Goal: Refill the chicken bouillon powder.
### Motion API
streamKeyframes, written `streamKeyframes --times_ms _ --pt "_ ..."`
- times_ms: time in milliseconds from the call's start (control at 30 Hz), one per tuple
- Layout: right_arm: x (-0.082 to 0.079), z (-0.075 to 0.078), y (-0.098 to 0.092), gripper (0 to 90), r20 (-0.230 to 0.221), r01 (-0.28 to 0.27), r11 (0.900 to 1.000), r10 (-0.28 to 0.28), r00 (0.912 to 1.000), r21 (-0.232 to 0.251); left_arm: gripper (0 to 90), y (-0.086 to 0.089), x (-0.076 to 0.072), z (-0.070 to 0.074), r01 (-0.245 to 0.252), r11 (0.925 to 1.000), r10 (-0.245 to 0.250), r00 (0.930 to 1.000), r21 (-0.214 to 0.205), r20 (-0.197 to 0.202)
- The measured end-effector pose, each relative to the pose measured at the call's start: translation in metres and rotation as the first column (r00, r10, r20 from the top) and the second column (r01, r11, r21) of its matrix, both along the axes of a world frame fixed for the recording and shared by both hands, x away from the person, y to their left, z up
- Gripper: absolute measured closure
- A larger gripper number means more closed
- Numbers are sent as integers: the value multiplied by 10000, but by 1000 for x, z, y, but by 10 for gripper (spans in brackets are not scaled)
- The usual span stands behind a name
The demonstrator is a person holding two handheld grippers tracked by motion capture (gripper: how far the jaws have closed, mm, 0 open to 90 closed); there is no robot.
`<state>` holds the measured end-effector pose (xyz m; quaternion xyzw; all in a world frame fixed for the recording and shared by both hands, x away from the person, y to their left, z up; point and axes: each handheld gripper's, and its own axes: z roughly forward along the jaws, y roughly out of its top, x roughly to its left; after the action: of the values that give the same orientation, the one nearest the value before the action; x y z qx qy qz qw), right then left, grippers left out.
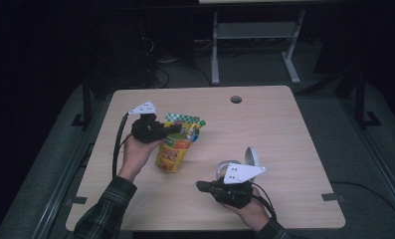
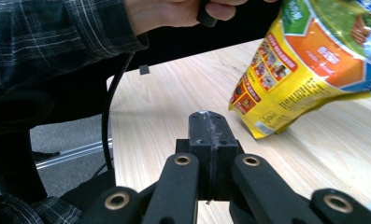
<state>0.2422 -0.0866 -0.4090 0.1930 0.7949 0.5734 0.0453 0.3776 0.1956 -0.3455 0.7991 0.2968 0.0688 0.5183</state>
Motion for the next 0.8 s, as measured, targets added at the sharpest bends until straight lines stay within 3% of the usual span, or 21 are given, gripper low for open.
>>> streamKeyframes --times_ms 600,800 --pt "1 0 0 900 -30 -131 9997 130 9999 -201 889 36 -42 0 -134 9987 118 9994 492 321" --pt "2 0 0 900 -106 -167 9995 165 9998 -260 885 47 -53 -2 -101 9976 97 9999 686 64"
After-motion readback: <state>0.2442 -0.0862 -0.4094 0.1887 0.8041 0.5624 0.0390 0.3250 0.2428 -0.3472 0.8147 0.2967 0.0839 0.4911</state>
